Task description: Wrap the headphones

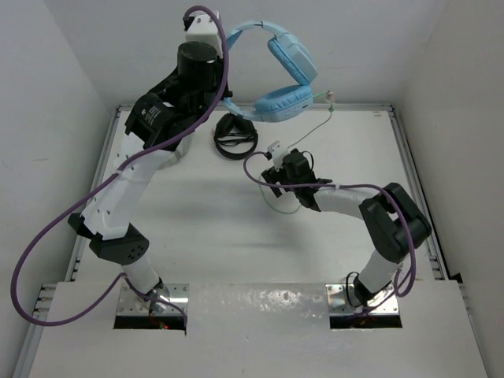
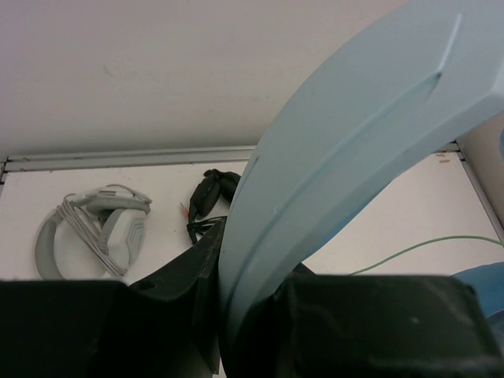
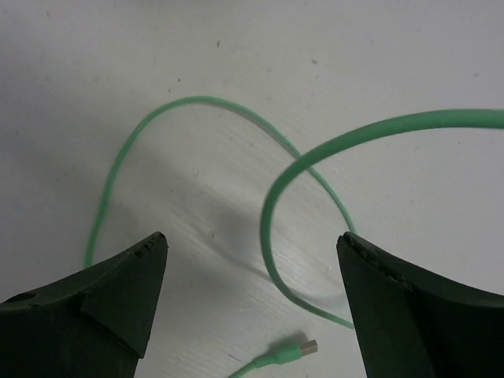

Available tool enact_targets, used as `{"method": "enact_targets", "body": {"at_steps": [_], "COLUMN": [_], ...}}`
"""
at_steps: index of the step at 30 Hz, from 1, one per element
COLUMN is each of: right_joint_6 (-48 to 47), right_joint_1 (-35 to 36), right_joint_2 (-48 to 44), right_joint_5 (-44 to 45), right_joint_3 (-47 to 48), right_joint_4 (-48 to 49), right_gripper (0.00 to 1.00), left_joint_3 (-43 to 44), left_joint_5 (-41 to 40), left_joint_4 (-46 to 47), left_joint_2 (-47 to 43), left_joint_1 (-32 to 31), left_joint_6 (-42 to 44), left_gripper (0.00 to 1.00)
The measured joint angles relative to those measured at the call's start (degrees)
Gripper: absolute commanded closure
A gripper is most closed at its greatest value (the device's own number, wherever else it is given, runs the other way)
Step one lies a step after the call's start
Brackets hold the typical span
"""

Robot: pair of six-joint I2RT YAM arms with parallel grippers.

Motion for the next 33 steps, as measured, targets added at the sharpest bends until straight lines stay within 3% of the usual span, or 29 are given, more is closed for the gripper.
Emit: {"method": "enact_targets", "body": {"at_steps": [1, 2, 3, 4, 5, 9, 12, 16, 21, 27, 33], "right_joint_6": [0.0, -0.1, 0.2, 1.0, 1.3, 3.2, 2.2, -2.3, -5.7, -6.5, -11.0], "right_joint_1": [0.0, -0.1, -0.2, -0.4, -0.9, -2.7, -1.5, 9.3, 25.1, 23.5, 23.0], "right_joint_2": [1.1, 2.3, 3.7, 5.6, 7.8, 11.6, 7.4, -4.8, -15.9, -25.7, -22.8], "right_joint_5": [-0.2, -0.1, 0.1, 0.2, 0.2, -1.0, -2.0, -6.0, -11.9, -9.4, 0.7], "right_joint_3": [0.3, 0.8, 1.7, 3.5, 5.8, 12.8, 12.5, 13.5, 25.4, 38.6, 58.5], "right_joint_4": [-0.6, -1.3, -2.0, -3.5, -5.3, -13.0, -19.0, -31.1, -42.7, -49.7, -57.9], "right_gripper": [0.28, 0.50, 0.50, 0.80, 0.98, 1.00, 1.00, 1.00, 1.00, 1.00, 1.00], "left_joint_3": [0.0, 0.1, 0.1, 0.1, 0.1, 0.1, -1.5, -3.7, -6.7, -19.6, -28.9], "left_joint_5": [0.0, 0.0, 0.1, 0.2, 0.2, -0.4, -2.1, -1.6, 5.0, 12.7, 17.3], "left_joint_4": [0.0, 0.0, 0.0, 0.0, 0.0, 0.0, 1.9, 4.0, 8.6, 10.9, 12.7], "left_joint_2": [0.0, 0.0, 0.0, 0.0, 0.0, 0.0, 0.0, 1.6, 6.2, 6.6, 5.8], "left_joint_1": [0.0, 0.0, 0.0, 0.0, 0.0, 0.0, 0.1, 1.3, 4.0, 3.5, -1.2], "left_joint_6": [0.0, 0.0, 0.0, 0.0, 0.0, 0.0, 0.9, 2.5, 4.5, 10.4, 18.7], "left_gripper": [1.00, 1.00, 1.00, 1.00, 1.00, 1.00, 1.00, 1.00, 1.00, 1.00, 1.00]}}
